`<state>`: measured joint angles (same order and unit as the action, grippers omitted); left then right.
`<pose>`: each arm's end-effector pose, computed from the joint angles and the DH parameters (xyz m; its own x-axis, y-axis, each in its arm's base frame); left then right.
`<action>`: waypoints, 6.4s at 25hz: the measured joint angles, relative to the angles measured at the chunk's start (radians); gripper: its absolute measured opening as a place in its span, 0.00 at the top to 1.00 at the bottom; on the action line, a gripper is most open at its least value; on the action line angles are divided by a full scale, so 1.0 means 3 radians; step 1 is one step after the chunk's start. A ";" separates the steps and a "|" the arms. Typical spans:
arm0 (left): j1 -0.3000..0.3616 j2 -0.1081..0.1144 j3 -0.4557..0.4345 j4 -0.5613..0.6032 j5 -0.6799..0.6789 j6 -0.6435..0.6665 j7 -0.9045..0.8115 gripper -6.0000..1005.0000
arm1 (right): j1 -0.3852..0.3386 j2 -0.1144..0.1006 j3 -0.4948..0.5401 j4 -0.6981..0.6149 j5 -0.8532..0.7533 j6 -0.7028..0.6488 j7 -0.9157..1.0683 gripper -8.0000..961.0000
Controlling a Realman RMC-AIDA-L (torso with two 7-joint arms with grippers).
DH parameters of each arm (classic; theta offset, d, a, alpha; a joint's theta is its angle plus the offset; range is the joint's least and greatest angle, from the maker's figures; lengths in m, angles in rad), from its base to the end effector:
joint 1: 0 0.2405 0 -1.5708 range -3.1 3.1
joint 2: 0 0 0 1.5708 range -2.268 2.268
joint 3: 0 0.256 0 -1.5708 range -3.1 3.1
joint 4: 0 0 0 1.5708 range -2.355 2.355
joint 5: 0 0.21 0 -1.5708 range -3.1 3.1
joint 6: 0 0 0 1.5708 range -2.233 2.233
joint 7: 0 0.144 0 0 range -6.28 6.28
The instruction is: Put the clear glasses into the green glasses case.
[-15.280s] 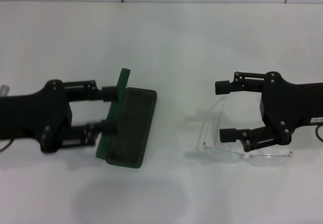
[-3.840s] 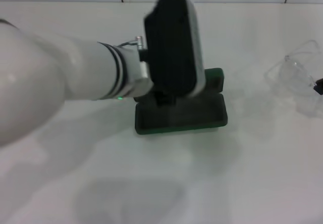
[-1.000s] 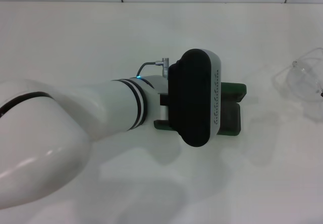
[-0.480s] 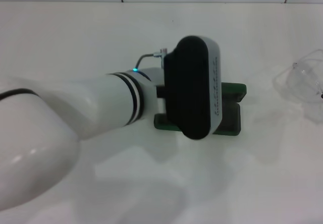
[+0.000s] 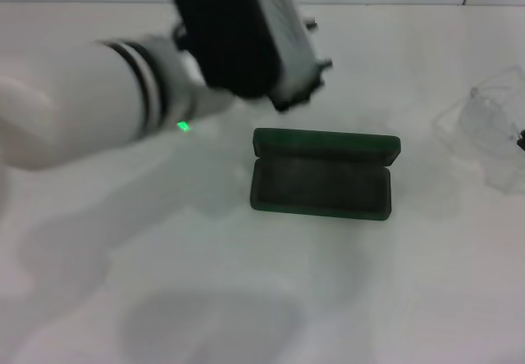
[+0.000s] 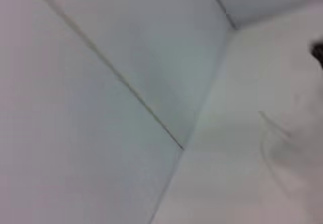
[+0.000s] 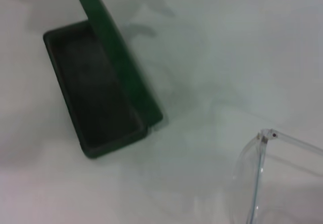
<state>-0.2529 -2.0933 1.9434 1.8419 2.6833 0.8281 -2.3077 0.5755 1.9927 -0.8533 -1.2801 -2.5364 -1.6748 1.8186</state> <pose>-0.0743 0.3109 -0.0313 0.9863 -0.1596 -0.0424 -0.1478 -0.7382 -0.6582 0.2466 0.3614 0.1024 0.9072 -0.3942 0.1470 -0.3052 -0.8572 -0.4148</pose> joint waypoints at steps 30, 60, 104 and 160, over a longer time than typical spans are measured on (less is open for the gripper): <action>0.0016 0.0027 -0.2966 -0.0577 -0.3920 0.2142 0.0959 0.70 | -0.0128 0.0012 0.0655 -0.0423 0.2463 -0.1577 -0.0405 0.94; -0.0295 0.0009 -0.2549 -0.1791 -0.4955 0.2563 0.1783 0.94 | 0.0120 0.0082 -0.0087 0.1314 0.3182 -0.1255 -0.1637 0.94; -0.0315 0.0021 -0.2213 -0.2054 -0.4966 0.2784 0.1839 0.94 | 0.0179 0.0090 -0.0229 0.1478 0.3363 -0.1269 -0.1758 0.94; -0.0465 0.0007 -0.1940 -0.2515 -0.5296 0.2781 0.2073 0.93 | 0.0187 0.0096 -0.0267 0.1644 0.3383 -0.1320 -0.1899 0.94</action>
<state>-0.3923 -2.0911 1.3615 1.0874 1.0945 1.6623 -1.6857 0.6316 2.0215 -0.9334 -0.7869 -1.5215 -2.0708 1.2489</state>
